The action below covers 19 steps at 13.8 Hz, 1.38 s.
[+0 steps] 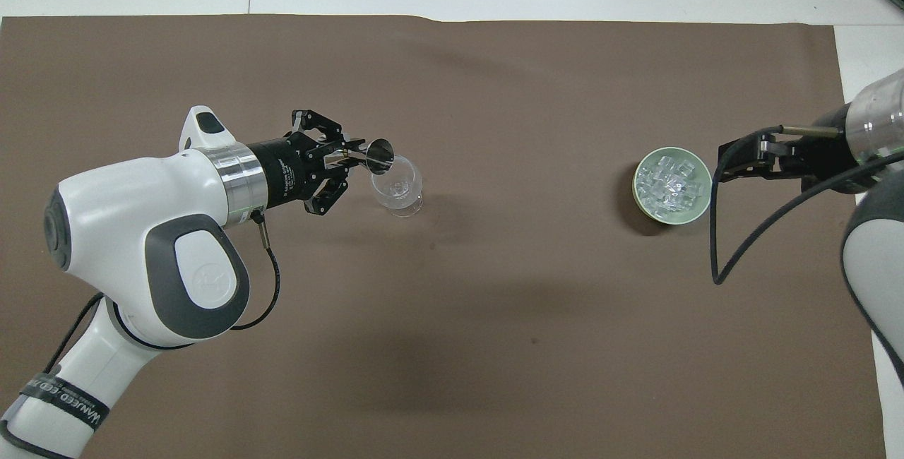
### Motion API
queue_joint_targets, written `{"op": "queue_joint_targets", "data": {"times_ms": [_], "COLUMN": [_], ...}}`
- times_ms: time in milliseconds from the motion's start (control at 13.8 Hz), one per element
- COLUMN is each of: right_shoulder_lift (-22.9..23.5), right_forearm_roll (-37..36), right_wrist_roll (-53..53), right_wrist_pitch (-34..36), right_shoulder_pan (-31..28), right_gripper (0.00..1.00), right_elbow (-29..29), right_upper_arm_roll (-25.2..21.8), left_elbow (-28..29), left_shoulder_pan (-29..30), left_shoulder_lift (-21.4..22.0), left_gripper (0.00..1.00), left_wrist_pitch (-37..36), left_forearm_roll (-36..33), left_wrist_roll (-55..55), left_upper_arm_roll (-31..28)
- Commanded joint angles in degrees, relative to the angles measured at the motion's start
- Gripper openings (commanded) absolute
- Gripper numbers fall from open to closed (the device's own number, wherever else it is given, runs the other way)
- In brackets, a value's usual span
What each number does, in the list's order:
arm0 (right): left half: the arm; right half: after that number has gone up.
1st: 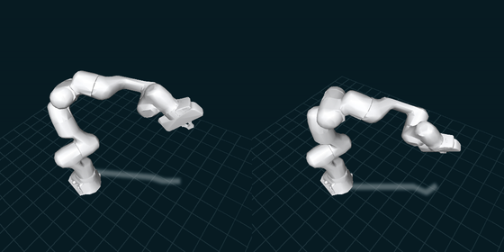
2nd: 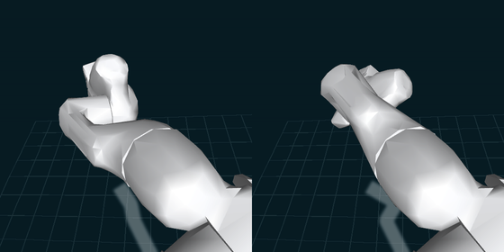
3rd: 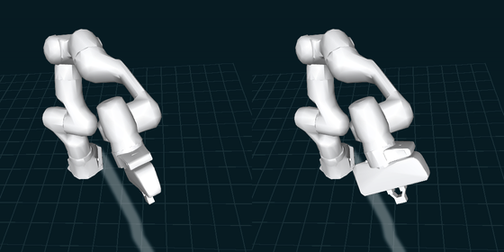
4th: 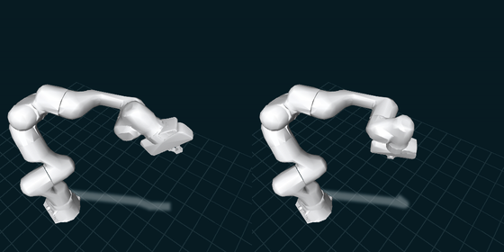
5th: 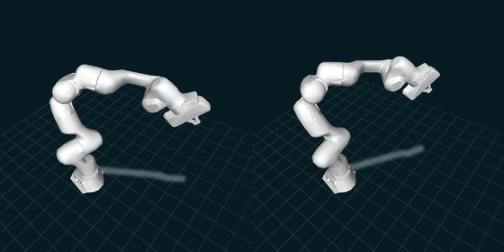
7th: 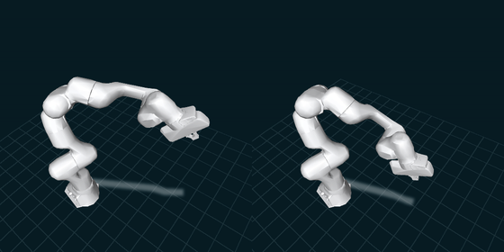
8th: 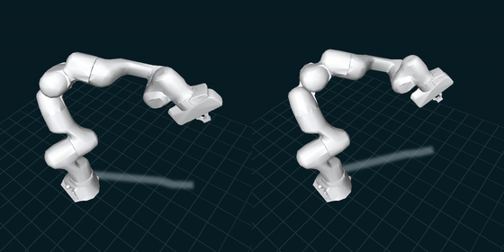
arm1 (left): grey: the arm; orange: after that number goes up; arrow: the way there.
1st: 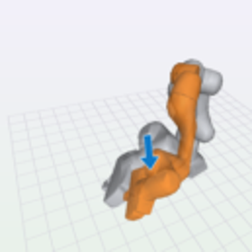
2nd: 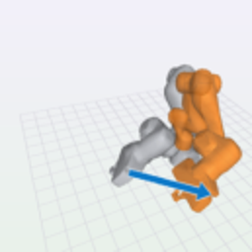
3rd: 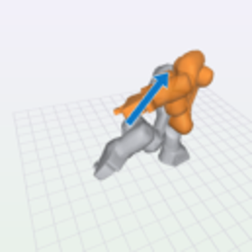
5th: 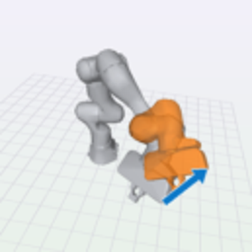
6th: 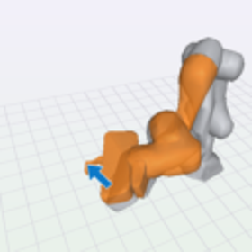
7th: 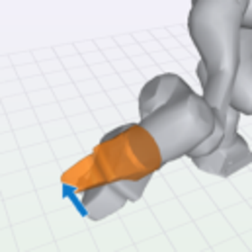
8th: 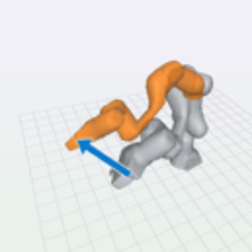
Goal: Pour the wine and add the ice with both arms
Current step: 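Tilt the bottle over the clear glass with the left gripper, then hold the bottle tilted above the glass with the left gripper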
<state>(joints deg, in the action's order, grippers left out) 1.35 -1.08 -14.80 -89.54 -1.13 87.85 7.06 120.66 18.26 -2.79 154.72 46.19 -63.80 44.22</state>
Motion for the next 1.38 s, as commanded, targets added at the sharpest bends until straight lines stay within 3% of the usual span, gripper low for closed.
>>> {"op": "queue_joint_targets", "data": {"times_ms": [0,1304], "right_shoulder_lift": [-0.8,-0.8], "right_forearm_roll": [1.3,1.3], "right_wrist_roll": [1.4,1.4], "right_wrist_pitch": [-1.0,-1.1], "right_shoulder_pan": [-1.4,-1.4], "right_gripper": [1.00,1.00], "right_elbow": [1.1,1.1], "right_upper_arm_roll": [0.8,0.8], "left_elbow": [2.2,4.3], "left_shoulder_pan": [-0.5,-0.5], "left_shoulder_lift": [1.2,1.9], "left_gripper": [0.00,0.00], "left_wrist_pitch": [2.5,7.8], "left_forearm_roll": [-0.7,-0.8], "left_wrist_roll": [2.0,12.8], "left_upper_arm_roll": [0.5,1.9]}}
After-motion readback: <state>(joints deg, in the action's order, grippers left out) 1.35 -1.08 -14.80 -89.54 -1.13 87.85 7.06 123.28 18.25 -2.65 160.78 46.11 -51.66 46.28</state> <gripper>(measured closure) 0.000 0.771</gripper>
